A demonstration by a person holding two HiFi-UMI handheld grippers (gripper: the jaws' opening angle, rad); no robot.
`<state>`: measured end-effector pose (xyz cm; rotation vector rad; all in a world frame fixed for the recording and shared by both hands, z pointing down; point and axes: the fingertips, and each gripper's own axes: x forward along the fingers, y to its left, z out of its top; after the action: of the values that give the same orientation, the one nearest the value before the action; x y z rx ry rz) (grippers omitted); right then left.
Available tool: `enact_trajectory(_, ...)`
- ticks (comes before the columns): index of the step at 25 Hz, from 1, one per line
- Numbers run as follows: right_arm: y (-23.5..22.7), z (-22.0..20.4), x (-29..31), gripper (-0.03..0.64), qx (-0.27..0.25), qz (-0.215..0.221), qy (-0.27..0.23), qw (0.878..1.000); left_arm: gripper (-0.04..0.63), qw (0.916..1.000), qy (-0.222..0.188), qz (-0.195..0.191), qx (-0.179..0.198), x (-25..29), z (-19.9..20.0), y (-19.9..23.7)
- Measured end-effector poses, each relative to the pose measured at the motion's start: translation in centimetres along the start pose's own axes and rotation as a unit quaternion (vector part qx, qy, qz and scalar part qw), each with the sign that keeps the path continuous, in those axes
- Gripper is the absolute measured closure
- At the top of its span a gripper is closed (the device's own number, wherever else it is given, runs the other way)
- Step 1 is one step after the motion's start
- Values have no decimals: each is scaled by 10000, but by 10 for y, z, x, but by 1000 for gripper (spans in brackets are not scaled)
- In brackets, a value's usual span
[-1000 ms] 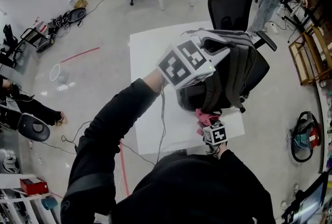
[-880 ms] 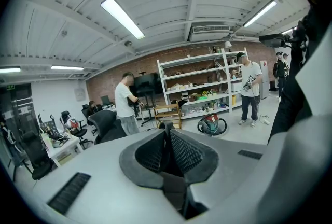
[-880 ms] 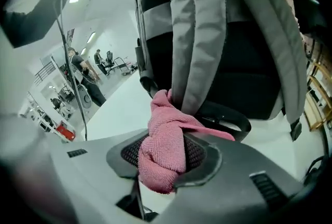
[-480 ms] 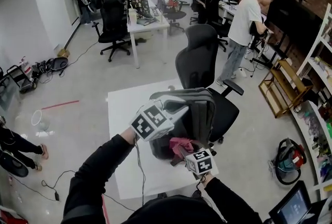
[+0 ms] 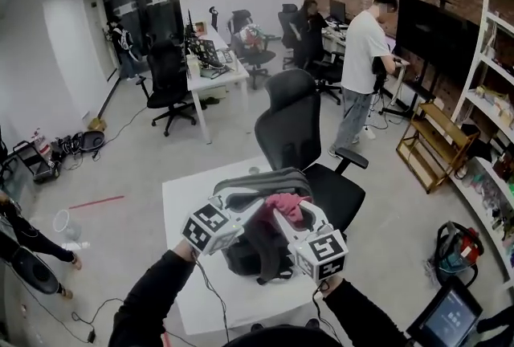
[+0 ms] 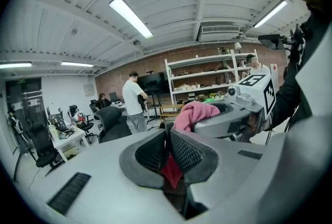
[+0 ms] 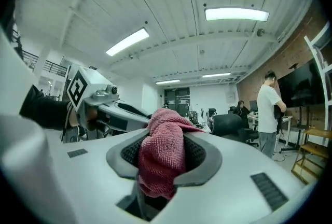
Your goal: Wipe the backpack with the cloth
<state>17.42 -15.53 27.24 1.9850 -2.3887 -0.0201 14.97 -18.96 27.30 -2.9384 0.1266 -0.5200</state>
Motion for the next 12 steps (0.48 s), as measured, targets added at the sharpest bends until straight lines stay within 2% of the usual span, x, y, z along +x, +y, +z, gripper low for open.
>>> enact_trajectory(2, -7, -8, -4, 476, 96, 72, 88, 9999, 552, 10000, 48, 65, -37, 2, 0, -5)
enact_trajectory(5, -15, -46, -9, 476, 390, 185, 397, 9983, 552, 9997, 64, 201, -136, 7, 1, -11)
enact_trajectory(8, -14, -99, -15, 476, 701, 279, 818, 9938, 552, 9987, 5, 348, -381, 7, 3, -9)
enact_trajectory(12, -9, -182, -22, 476, 957, 395, 1590, 9818, 552, 9963, -80, 543, -655, 6, 3, -5)
